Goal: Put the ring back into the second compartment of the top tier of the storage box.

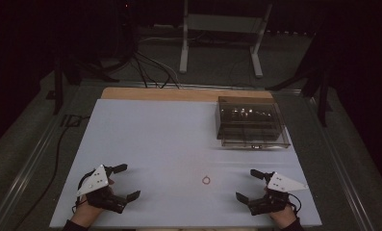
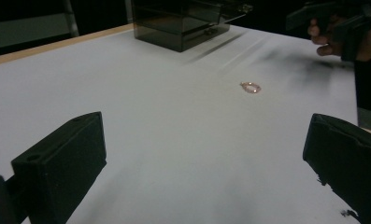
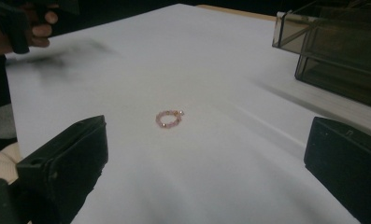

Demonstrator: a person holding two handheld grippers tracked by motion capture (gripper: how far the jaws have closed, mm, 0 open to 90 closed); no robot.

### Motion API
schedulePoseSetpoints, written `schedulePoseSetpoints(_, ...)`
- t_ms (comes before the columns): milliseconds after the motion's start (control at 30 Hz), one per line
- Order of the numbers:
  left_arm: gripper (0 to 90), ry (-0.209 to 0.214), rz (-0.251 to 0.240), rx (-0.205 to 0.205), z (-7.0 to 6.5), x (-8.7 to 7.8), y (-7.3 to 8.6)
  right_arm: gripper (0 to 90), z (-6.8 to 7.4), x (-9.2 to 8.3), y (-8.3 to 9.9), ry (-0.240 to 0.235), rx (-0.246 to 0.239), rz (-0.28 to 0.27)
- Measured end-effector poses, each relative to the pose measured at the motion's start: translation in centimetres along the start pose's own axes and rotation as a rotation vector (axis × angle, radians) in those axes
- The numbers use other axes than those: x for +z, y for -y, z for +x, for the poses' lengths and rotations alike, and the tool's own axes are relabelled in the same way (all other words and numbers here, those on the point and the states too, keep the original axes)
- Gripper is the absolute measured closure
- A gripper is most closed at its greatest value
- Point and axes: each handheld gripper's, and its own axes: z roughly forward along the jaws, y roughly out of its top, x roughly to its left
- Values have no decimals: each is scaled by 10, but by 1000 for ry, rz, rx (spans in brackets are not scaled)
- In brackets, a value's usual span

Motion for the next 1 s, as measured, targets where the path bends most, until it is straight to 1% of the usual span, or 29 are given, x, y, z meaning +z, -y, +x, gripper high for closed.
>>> schedulePoseSetpoints(100,6,5,10,3,0,1,1,0,0,-3,-3,17,-10,-9)
schedulePoseSetpoints(167,6,10,13,6,0,1,1,0,0,-5,-5,30,-12,-25)
schedulePoseSetpoints(200,6,13,12,8,0,1,1,0,0,-5,-5,30,-12,-25)
schedulePoseSetpoints(233,6,16,11,7,-1,2,1,0,0,-5,-7,21,-1,-35)
schedulePoseSetpoints(300,6,14,14,9,-1,2,1,0,2,-5,-10,27,-5,-29)
schedulePoseSetpoints(367,6,16,12,4,-1,3,1,0,3,-5,-13,49,-13,-19)
schedulePoseSetpoints(500,6,8,17,2,-1,3,2,0,1,-5,-17,63,-1,-14)
schedulePoseSetpoints(567,7,9,16,5,-2,3,2,0,1,-4,-19,74,-8,-7)
schedulePoseSetpoints(667,6,8,17,0,-1,4,2,0,2,-5,-23,74,8,-21)
schedulePoseSetpoints(767,6,12,16,1,-1,4,1,0,4,-6,-29,81,-1,-31)
schedulePoseSetpoints(867,6,18,15,1,-2,4,1,0,5,-5,-37,88,2,-39)
schedulePoseSetpoints(933,6,21,13,2,-2,4,1,0,5,-4,-40,89,10,-56)
schedulePoseSetpoints(1000,6,24,14,1,-2,4,1,0,6,-4,-44,97,7,-56)
